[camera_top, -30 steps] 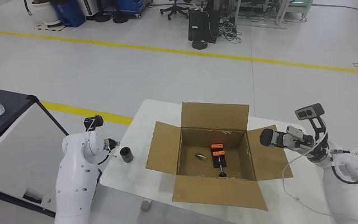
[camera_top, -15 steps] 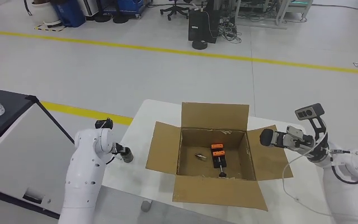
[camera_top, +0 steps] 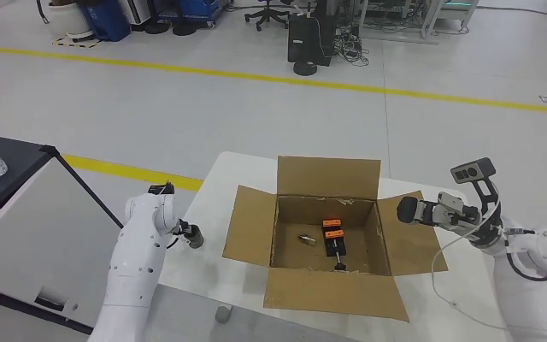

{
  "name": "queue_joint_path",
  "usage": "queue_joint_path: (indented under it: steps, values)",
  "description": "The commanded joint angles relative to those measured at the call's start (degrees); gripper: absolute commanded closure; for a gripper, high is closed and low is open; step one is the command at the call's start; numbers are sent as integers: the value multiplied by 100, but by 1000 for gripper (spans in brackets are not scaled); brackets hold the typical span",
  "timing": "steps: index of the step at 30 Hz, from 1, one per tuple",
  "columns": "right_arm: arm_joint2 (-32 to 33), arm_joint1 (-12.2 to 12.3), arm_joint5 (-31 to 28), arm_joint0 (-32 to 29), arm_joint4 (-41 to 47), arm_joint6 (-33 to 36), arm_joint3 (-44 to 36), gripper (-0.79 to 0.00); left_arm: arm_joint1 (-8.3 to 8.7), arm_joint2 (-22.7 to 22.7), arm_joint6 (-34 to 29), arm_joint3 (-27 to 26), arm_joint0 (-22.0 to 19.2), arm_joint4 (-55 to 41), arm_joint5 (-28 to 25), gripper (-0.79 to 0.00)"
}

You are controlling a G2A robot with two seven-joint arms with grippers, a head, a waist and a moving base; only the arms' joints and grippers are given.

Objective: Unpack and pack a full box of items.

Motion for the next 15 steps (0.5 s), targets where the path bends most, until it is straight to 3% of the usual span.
queue_joint_path:
  steps: [1,15]
  values:
    - [0,0,0,0,0,0,0,-785,-7,39,45,109,-41,-15,27,-785]
    - [0,0,0,0,0,0,0,-785,-39,243,206,932,-383,51,187,-785]
